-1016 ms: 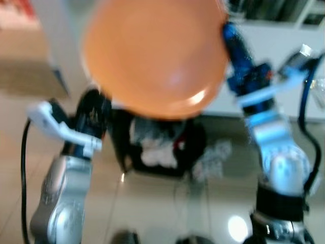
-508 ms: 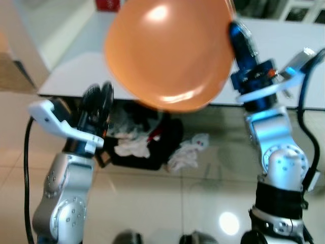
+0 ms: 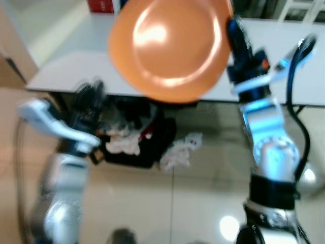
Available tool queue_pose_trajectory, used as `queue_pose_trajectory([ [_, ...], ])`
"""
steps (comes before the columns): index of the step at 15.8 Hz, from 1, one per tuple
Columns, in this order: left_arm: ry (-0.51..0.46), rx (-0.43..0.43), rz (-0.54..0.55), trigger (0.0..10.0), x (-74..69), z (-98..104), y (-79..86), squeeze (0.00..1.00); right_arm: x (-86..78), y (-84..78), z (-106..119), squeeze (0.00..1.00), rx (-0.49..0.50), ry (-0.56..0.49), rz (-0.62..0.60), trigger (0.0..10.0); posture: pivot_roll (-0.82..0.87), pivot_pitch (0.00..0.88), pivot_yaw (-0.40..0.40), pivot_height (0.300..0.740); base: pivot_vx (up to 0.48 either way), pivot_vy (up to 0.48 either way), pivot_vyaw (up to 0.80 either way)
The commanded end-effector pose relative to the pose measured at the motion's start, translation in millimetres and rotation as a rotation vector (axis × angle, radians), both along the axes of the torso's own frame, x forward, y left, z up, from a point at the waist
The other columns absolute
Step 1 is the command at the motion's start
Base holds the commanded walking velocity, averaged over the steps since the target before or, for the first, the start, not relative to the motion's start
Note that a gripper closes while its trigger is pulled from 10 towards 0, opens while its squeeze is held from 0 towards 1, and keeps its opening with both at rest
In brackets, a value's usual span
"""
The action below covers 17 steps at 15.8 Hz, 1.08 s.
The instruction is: Setting the table
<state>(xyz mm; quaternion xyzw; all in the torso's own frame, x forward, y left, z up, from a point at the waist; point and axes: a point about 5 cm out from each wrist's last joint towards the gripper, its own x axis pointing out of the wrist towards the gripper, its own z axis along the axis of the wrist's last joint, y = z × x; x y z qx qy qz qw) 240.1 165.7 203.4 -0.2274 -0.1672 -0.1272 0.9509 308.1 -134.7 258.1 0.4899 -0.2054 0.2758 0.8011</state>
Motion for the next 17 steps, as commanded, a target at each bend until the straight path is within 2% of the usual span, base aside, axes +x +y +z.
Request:
queue_pose_trajectory([
  [1,-0.033,0.02,0.015,10.0,-0.7,7.9,4.2,0.0,-0.3,2.8,13.1,0.0,0.014,-0.044,0.0,10.0,-0.07,0.129,0.011,0.74,0.48,0.0,0.0],
  [7,-0.033,0.022,0.005,10.0,-1.8,8.2,2.4,0.0,1.4,3.2,14.5,0.0,0.026,-0.035,-0.012,10.0,-0.07,0.134,0.012,0.74,0.48,0.0,0.0],
  [11,-0.019,0.019,0.007,10.0,-2.6,6.5,1.3,0.0,5.3,2.5,5.5,0.0,0.011,0.018,-0.023,10.0,-0.08,0.148,0.01,0.74,0.469,0.0,0.0],
  [17,0.018,0.01,0.021,10.0,-9.9,3.1,-0.8,0.0,21.1,0.5,-6.1,0.0,-0.025,0.109,-0.091,10.0,-0.07,0.196,0.009,0.74,0.0,0.0,0.0],
])
